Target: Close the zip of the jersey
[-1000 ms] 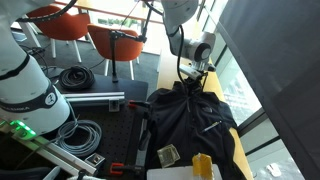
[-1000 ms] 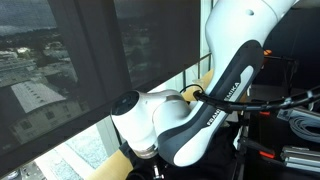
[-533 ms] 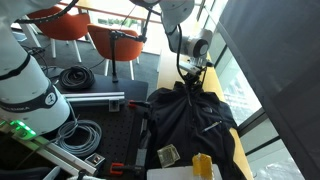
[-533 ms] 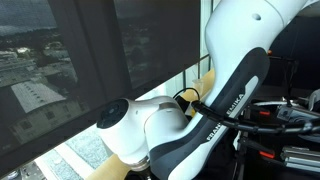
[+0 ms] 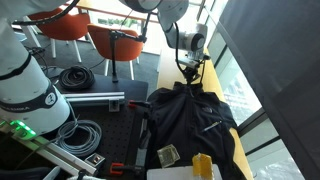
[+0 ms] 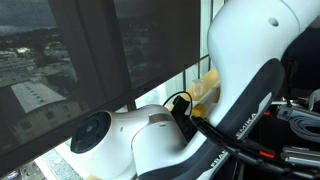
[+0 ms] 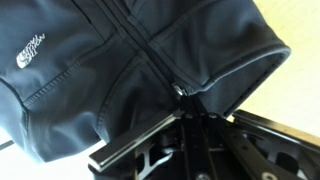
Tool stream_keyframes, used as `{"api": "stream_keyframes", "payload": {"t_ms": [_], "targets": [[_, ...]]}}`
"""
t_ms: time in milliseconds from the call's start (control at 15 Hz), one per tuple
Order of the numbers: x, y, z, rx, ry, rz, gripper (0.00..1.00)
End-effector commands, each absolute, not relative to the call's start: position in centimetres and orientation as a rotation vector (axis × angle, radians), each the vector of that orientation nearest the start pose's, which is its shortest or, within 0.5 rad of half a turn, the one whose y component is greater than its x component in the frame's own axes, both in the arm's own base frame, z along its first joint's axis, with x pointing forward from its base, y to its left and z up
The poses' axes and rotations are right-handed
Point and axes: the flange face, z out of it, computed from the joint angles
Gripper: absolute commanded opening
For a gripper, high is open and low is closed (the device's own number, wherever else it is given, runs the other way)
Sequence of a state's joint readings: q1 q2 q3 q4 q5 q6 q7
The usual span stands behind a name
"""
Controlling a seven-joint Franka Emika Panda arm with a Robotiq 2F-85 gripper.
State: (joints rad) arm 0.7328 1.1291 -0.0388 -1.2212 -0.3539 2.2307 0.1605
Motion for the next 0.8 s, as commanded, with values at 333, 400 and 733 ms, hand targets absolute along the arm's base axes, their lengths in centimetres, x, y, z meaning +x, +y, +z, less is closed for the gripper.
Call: {"api": "stream_keyframes", "payload": {"t_ms": [333,400,733], "targets": [[57.7,48.8,9.6,-3.170,-1.339,-0.186,0.58],[57.8,48.4,10.4,-3.170,-1.319,-0.191,0.66],[57.5,43.5,14.6,-3.265,-1.085,-0.116,1.00]]}}
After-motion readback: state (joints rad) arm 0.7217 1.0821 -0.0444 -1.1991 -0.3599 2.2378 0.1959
